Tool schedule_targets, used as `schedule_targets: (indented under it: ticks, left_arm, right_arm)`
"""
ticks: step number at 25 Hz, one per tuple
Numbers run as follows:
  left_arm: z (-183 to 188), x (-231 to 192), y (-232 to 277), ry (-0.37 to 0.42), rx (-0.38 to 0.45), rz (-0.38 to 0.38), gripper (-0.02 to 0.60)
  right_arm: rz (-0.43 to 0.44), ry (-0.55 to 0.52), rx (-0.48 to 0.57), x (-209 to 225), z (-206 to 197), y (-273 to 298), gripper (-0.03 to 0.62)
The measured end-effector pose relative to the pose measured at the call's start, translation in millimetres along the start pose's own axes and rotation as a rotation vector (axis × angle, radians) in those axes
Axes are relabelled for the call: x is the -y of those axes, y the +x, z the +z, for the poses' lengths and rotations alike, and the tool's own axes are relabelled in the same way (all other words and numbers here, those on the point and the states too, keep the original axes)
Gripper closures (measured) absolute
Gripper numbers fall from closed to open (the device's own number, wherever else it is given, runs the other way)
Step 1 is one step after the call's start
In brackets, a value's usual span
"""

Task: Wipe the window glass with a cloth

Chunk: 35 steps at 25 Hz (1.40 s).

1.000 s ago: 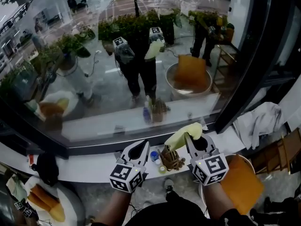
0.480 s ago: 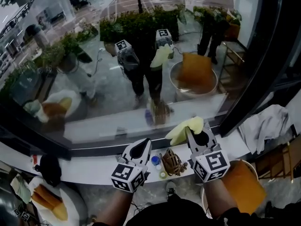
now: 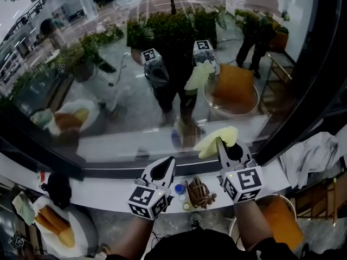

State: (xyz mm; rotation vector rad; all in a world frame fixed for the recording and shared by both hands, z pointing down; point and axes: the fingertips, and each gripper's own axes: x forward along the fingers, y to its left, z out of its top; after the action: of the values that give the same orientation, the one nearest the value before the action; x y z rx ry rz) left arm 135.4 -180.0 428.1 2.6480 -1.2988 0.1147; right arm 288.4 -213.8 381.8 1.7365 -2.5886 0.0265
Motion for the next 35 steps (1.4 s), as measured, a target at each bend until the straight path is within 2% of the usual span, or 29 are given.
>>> schedule_targets:
  ticks: [6, 16, 24, 35]
  left_arm:
    - [4.1, -0.7, 9.7, 0.014, 0.010, 0.019, 0.574]
    - [11.6, -17.4, 10.2, 0.020, 0.026, 0.013, 0.574]
    - [12.4, -54.2, -4.8, 0.054, 0.006, -0.019, 0.574]
    - [9.9, -98.3, -23.8, 0.047, 0.003, -0.029, 0.574]
  right_arm:
    - [0.001, -0.019, 0.020, 15.9, 10.6, 20.1, 0.551]
    - [-0.078, -0.088, 0.033, 40.3, 29.0, 61.0, 0.551]
    - [-0.187, -0.088, 0.015, 43.9, 32.3, 90.4, 0.551]
    - [-0.282, -0.103, 0.003, 32.8, 27.5, 110.2, 0.551]
